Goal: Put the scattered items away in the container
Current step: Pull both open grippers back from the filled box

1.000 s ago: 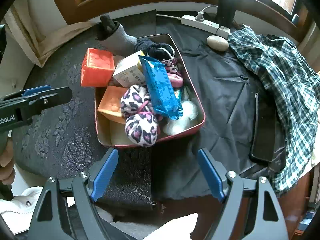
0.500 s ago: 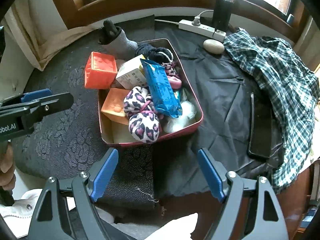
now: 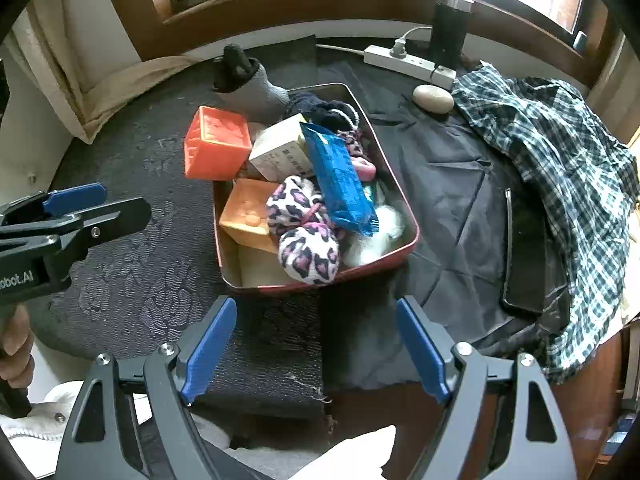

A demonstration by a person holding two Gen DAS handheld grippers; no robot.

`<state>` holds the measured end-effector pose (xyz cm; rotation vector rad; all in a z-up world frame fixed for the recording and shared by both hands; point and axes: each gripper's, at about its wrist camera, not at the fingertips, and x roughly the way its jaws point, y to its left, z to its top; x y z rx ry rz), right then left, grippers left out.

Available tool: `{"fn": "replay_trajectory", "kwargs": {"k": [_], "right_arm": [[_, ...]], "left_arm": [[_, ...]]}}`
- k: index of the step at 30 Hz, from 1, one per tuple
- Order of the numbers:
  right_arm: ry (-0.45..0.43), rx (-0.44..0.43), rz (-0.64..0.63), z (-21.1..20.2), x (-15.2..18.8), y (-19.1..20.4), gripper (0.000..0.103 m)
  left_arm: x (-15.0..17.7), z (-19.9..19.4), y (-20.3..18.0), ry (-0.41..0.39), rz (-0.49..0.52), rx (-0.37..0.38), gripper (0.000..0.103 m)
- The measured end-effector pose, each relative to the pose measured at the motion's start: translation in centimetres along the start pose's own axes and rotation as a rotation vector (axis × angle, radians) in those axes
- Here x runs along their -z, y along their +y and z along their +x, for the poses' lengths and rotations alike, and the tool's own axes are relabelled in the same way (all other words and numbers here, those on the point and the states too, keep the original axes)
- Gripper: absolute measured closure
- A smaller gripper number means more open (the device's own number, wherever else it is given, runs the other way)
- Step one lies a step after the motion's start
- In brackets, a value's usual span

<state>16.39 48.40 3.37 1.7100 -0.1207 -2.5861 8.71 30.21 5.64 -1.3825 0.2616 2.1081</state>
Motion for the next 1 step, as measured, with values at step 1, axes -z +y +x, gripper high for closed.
{"fn": "replay_trajectory", "kwargs": {"k": [1], "right_arm": [[0.001,-0.002,-0.003,0.03,-0.05,0.21,0.019]], "left_arm": [[0.04,-0.12,0.1,-0.002,0.003,-0.002,0.02]]}}
